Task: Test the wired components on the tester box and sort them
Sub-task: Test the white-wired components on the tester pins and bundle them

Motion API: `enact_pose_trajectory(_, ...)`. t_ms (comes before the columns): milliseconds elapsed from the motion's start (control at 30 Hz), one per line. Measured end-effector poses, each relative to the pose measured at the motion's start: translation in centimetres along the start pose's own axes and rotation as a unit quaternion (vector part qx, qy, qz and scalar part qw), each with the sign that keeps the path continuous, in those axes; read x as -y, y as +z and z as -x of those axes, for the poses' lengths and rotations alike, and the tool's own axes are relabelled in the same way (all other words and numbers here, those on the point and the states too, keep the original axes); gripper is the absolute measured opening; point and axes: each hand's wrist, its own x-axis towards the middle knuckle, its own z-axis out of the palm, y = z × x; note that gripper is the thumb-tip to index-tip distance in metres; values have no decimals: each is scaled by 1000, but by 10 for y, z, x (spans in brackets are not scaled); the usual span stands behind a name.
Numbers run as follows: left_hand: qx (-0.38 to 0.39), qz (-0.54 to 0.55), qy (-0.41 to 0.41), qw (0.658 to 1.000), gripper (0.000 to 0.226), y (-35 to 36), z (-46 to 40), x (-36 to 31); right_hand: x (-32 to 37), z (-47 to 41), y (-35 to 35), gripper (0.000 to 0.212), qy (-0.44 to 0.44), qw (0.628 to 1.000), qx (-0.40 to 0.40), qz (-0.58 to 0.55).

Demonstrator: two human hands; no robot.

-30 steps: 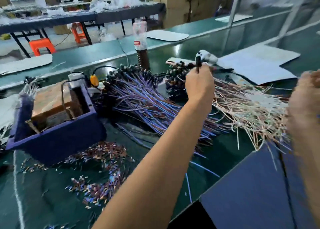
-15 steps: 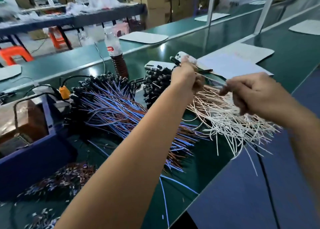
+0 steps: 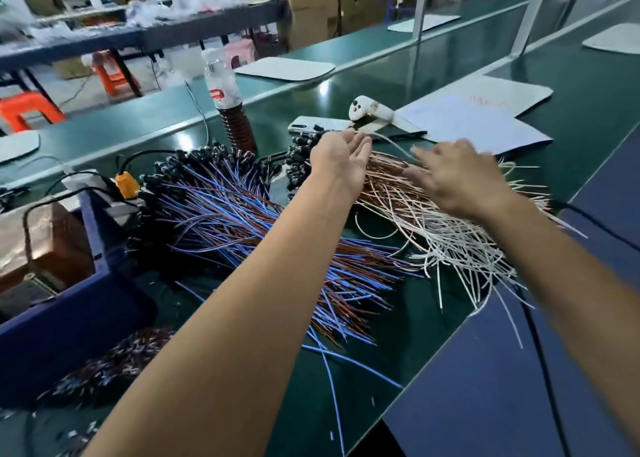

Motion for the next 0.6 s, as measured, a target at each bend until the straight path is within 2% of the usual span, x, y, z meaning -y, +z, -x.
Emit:
enact_pose_trajectory(67, -13, -16, 8, 1000, 24, 0, 6, 1, 5, -2, 15, 100, 1, 992, 124, 10)
enact_pose_trajectory(100, -22, -25, 16, 999, 27, 0, 8, 2, 5, -2, 20, 108, 5, 989, 146, 1)
enact_pose_trajectory(167, -37, -39, 22, 998, 28, -4, 11, 2, 7, -1, 24, 114, 10, 991, 136, -10)
enact_pose_trajectory(233, -36, -57, 19, 998, 14, -9, 21, 1, 9, 0, 18, 116, 22, 995, 99, -14)
enact_pose_trajectory(300, -22, -71, 16, 997, 11, -18, 33, -1, 15, 4, 9, 114, 30, 998, 54, -24)
enact_pose_trajectory(400, -5, -75, 16, 997, 17, -41, 54, -7, 35, 15, -7, 87, 1, 996, -65, -62)
enact_pose_trajectory(500, -8, -119, 30, 992, 21, -81, 79, -26, 77, 31, -20, 43, -61, 961, -215, -163)
enact_pose_trajectory(567, -21, -173, 56, 983, 18, -114, 99, -47, 121, 49, -26, 26, -116, 939, -252, -205)
enact_pose_trajectory(600, -23, -206, 67, 976, 18, -132, 110, -58, 145, 60, -27, 22, -149, 932, -242, -223)
